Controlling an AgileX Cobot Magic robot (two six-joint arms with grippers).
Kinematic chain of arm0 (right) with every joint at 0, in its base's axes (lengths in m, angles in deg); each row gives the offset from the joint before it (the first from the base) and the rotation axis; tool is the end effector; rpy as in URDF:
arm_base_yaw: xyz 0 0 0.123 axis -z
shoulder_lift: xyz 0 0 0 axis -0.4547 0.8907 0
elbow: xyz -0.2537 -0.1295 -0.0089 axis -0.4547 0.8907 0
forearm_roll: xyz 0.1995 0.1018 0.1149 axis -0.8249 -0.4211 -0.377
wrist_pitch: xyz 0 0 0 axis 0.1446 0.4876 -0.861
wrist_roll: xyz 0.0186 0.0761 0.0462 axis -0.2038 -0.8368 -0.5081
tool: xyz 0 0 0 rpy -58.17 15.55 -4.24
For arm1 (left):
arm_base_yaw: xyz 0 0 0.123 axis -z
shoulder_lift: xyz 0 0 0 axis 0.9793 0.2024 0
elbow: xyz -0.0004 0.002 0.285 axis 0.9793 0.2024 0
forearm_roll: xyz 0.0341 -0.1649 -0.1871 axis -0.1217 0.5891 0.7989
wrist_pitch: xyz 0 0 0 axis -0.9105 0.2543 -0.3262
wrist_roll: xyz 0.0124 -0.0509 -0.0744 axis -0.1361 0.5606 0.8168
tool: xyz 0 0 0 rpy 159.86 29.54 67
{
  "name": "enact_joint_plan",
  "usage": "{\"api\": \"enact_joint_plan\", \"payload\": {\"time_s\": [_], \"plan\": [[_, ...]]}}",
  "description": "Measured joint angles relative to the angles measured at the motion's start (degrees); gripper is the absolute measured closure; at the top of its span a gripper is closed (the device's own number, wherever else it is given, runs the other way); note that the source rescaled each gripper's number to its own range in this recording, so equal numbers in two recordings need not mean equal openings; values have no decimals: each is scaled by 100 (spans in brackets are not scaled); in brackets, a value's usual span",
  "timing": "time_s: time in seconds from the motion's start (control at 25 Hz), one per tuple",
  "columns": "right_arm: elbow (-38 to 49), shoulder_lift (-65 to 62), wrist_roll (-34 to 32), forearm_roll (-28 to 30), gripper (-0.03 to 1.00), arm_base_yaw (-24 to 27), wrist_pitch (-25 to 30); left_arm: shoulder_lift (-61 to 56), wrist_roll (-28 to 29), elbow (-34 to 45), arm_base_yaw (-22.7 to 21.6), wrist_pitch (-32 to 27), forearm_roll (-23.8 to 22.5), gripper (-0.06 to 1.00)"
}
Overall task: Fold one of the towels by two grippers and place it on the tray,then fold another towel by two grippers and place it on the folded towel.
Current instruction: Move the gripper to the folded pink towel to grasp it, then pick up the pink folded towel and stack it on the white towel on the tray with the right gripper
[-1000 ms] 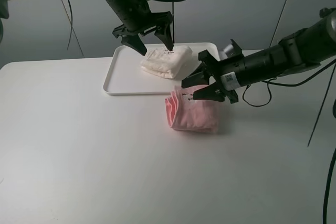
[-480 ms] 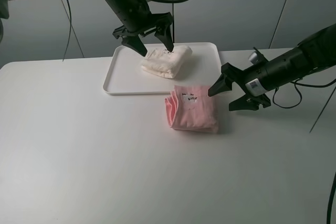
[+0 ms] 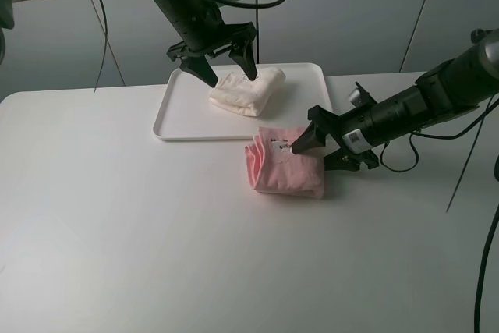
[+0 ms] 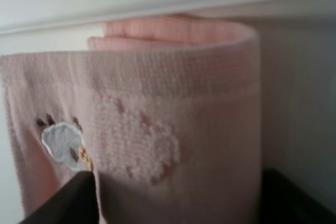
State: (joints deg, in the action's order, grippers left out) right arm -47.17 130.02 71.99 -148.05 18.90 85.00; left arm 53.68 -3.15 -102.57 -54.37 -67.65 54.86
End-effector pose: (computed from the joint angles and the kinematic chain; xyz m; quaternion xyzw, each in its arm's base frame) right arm 0.3312 0.1060 0.0734 0.0686 0.9251 0.3671 0.0691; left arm 0.4491 -0.2346 0.2161 0.1623 0.9591 -0.2111 0.0959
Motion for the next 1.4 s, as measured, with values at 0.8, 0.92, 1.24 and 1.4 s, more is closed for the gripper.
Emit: {"api": "enact_joint_plan", "payload": {"time_s": [0.8, 0.92, 1.24, 1.4], "plan": [[10, -934, -110, 1003, 88, -145, -71, -621, -1034, 1005, -1, 7, -45, -5], [-282, -1349, -852, 1885, 88, -145, 1, -1202, -1308, 1859, -194, 59, 64, -5], [-2049, -1429, -2532, 3444, 88, -145, 526, -3235, -2394, 4281, -650, 1273, 643, -5], [-3392, -1013, -2952, 3197, 88, -145, 1126, -3762, -2666, 5312, -672, 1915, 655, -5]]}}
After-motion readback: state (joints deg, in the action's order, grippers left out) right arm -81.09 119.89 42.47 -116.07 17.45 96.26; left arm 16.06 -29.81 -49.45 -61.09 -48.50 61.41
